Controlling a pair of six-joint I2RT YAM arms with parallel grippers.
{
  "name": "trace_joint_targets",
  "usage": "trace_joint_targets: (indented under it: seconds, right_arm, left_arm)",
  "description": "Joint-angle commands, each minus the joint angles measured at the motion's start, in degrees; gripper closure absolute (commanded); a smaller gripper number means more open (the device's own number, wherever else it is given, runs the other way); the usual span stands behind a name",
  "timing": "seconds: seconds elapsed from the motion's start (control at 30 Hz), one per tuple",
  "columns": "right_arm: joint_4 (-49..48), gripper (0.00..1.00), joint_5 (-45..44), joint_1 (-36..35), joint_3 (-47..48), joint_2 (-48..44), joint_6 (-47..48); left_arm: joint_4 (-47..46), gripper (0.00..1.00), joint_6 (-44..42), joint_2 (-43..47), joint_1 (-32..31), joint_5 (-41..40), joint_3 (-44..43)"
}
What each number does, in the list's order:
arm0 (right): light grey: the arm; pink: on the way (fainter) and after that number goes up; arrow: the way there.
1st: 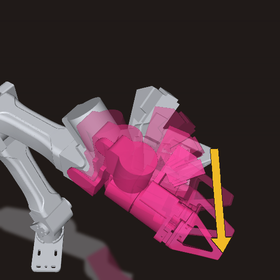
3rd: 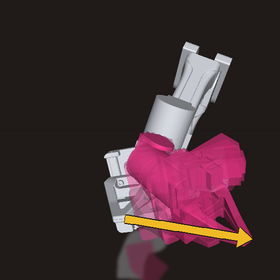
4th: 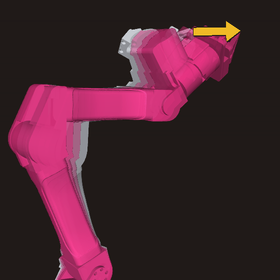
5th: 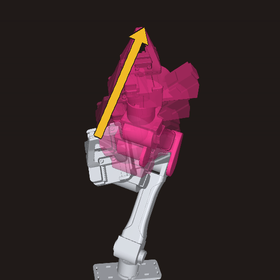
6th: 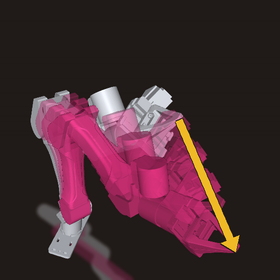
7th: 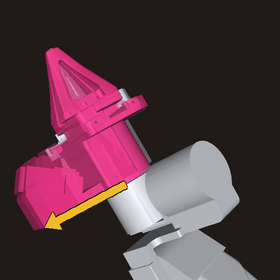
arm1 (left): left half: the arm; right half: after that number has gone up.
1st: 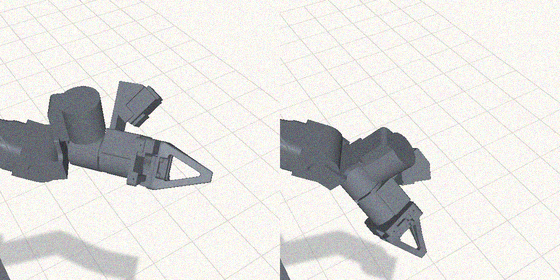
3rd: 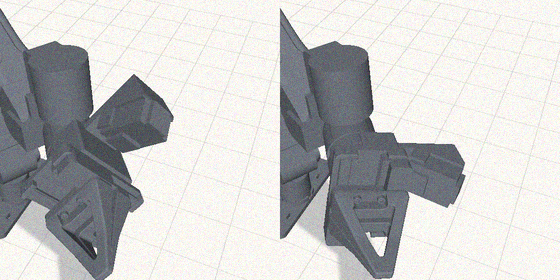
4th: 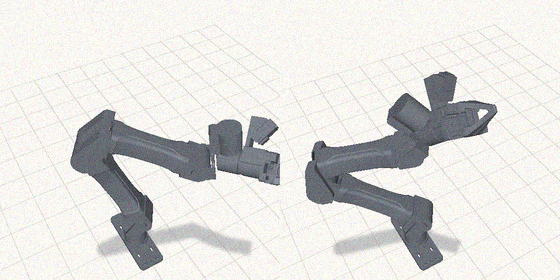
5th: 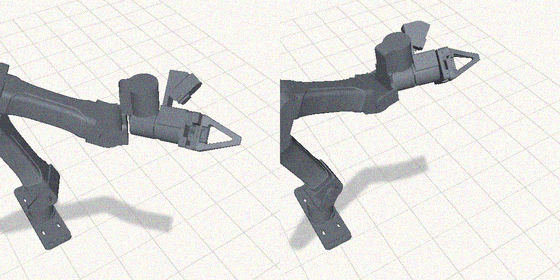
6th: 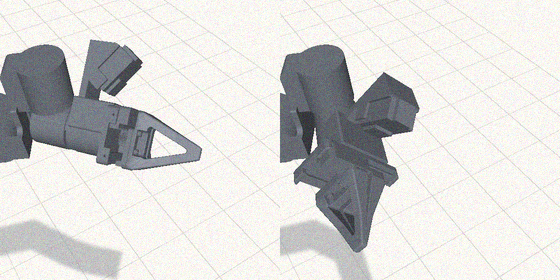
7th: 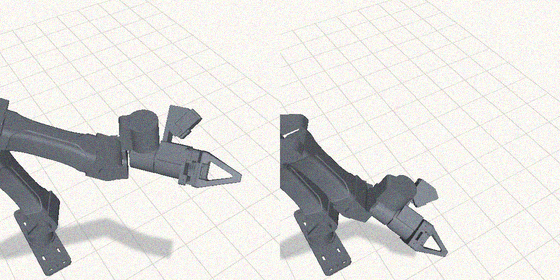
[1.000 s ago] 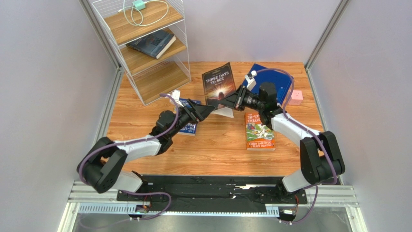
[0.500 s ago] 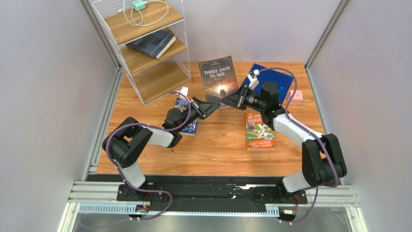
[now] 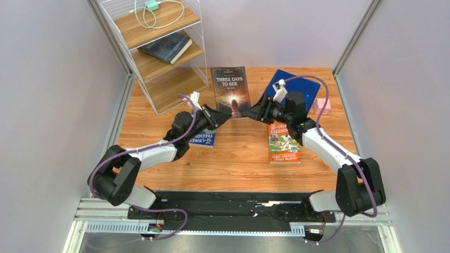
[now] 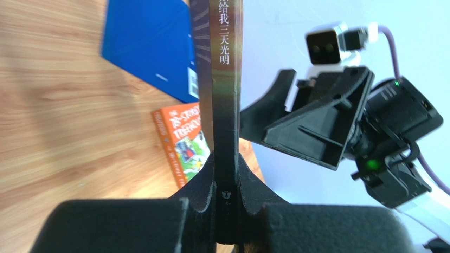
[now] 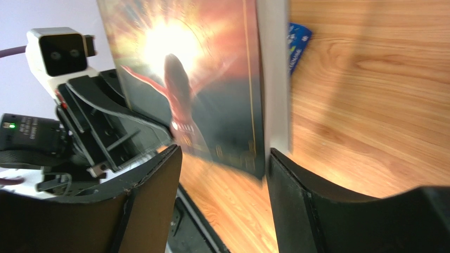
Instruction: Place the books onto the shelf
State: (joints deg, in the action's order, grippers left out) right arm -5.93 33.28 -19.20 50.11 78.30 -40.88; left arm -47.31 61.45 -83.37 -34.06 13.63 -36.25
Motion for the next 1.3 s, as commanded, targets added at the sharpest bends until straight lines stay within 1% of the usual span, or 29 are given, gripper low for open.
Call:
trace_joint_targets:
  seconds: [0.0,0.17,0.33,0.53,0.67,0.77,0.93,1.1,1.27]
  right_arm:
    - [4.26,0.36,-5.85,0.22,-0.89,-2.28,4.32]
    - [4.26,0.35,-6.03,0.48,-1.33,-2.01,4.5]
    - [4.09,0.36,-5.5,0.48,-1.5,-1.57,4.94]
    - [4.35,0.36,-4.27,0.48,-1.59,-0.87,5.73]
    - [4.44,0.36,-3.75,0.48,-1.86,-0.43,6.34]
    - [4.44,0.36,-3.39,0.48,-2.03,-0.08,6.61]
    - [4.61,0.37,-2.78,0.48,-2.03,0.45,6.78]
    - [3.82,0.37,-1.9,0.48,-2.12,1.32,6.25]
    - [4.26,0.37,-1.73,0.48,-2.29,1.24,6.96]
  left_arm:
    - [0.47,1.0,-1.78,3.92,4.08,1.31,2.05]
    - [-3.83,1.0,2.0,4.19,6.81,2.45,7.41]
    - [-12.08,1.0,5.78,0.95,11.29,4.39,11.28]
    - [-19.92,1.0,8.51,-4.85,16.57,7.55,11.38]
    - [-23.61,1.0,10.44,-9.34,21.48,10.8,9.53]
    - [-26.69,1.0,12.11,-13.3,23.86,12.82,7.25]
    - [-26.35,1.0,12.29,-17.17,25.54,14.58,2.25]
    - [-19.15,1.0,10.45,-17.96,25.89,15.02,-3.64]
    - [-13.96,1.0,10.18,-19.19,26.33,13.71,-7.34]
